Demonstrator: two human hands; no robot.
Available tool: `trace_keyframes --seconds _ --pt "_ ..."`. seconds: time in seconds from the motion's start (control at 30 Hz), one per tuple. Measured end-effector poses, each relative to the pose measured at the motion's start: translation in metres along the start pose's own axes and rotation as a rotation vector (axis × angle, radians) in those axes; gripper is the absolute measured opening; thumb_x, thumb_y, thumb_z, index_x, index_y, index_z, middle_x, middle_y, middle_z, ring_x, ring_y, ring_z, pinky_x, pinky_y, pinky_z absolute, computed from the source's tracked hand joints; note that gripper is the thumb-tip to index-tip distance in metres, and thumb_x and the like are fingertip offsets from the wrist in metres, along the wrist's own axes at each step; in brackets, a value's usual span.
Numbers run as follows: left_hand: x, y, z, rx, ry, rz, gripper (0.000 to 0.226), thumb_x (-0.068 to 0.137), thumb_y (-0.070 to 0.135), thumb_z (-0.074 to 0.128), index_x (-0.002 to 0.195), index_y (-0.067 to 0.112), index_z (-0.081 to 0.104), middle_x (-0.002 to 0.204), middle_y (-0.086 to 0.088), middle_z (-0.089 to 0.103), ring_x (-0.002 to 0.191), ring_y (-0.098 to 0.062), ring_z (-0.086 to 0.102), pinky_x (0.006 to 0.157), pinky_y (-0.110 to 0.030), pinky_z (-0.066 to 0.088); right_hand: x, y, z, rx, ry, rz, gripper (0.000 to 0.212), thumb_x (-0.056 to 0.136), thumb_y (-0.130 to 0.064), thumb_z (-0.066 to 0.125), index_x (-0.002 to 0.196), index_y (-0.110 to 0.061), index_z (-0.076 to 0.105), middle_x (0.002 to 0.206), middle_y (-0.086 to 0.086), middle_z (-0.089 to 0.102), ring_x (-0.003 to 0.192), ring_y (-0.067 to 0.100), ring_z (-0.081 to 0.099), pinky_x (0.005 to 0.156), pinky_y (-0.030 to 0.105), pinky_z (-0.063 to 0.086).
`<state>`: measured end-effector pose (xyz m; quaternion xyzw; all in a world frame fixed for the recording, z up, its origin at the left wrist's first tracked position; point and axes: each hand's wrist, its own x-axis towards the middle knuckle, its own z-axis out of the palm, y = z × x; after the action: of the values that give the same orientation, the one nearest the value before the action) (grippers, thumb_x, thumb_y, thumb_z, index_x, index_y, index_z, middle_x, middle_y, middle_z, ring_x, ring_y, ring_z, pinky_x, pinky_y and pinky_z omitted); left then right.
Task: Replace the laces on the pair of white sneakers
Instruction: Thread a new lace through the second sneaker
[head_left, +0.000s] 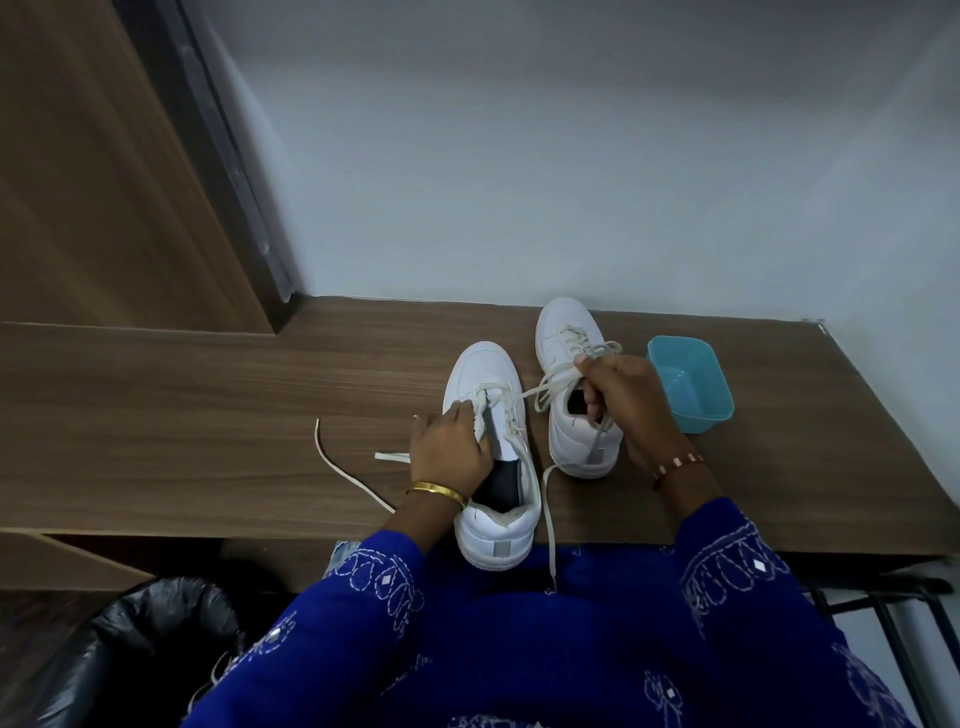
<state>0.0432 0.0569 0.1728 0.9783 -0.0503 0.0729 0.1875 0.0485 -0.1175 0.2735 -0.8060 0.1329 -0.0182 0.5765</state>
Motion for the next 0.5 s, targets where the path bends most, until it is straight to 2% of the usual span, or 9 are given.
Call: trace_keyframes --seconds 0.07,0.13,0.23,0.3,0.4,0.5 --pt "-0.002 -0.003 -0.004 -0.018 0.024 -0.011 0.064 0.073 0.039 0.016 0.105 0.007 0.061 0.098 -0.015 0.067 0.087 -0.036 0.061 0.078 -0.036 0.039 0.0 0.003 0.001 -0.007 0.0 0.023 0.044 0.093 -0.021 0.053 0.051 -0.008 0.048 0.046 0.005 0.046 0.037 0.011 0.039 0.04 0.016 0.037" --pt "-0.003 -0.005 -0.006 -0.022 0.047 -0.014 0.041 0.081 0.035 0.036 0.093 0.007 0.062 0.087 -0.014 0.066 0.08 -0.035 0.061 0.067 -0.031 0.034 -0.002 0.003 0.002 -0.004 -0.011 0.054 0.043 0.093 -0.022 0.053 0.053 -0.008 0.047 0.048 0.006 0.046 0.038 0.012 0.039 0.039 0.015 0.036" --pt "-0.007 -0.006 -0.01 -0.139 0.107 -0.05 0.047 0.084 0.048 0.039 0.088 0.007 0.061 0.079 -0.01 0.064 0.071 -0.031 0.06 0.063 -0.031 0.038 -0.002 0.003 0.004 0.023 -0.02 0.077 0.042 0.092 -0.021 0.054 0.054 -0.007 0.046 0.048 0.006 0.045 0.032 0.007 0.038 0.036 0.014 0.035" --pt "-0.009 -0.005 -0.01 -0.281 0.081 -0.13 0.045 0.089 0.052 0.045 0.087 0.01 0.057 0.076 -0.005 0.061 0.068 -0.022 0.055 0.06 -0.028 0.037 -0.002 0.004 0.006 0.024 -0.052 0.095 0.04 0.092 -0.022 0.055 0.055 -0.007 0.046 0.048 0.005 0.045 0.03 0.005 0.038 0.036 0.014 0.035" --pt "-0.005 -0.006 -0.009 -0.603 0.044 -0.305 0.047 0.094 0.048 0.037 0.07 0.009 0.051 0.07 -0.006 0.057 0.066 -0.021 0.051 0.06 -0.028 0.033 -0.002 0.009 0.01 0.012 -0.111 0.12 0.041 0.092 -0.021 0.055 0.055 -0.007 0.047 0.047 0.005 0.046 0.034 0.009 0.039 0.042 0.02 0.036" --pt "0.005 -0.008 -0.01 -0.72 -0.016 -0.423 0.04 0.096 0.03 0.041 0.06 0.014 0.042 0.062 -0.004 0.048 0.067 -0.022 0.045 0.063 -0.031 0.033 -0.002 0.016 0.014 0.027 -0.128 0.154 0.041 0.092 -0.015 0.054 0.052 -0.006 0.048 0.042 0.003 0.046 0.035 0.011 0.039 0.042 0.021 0.036"
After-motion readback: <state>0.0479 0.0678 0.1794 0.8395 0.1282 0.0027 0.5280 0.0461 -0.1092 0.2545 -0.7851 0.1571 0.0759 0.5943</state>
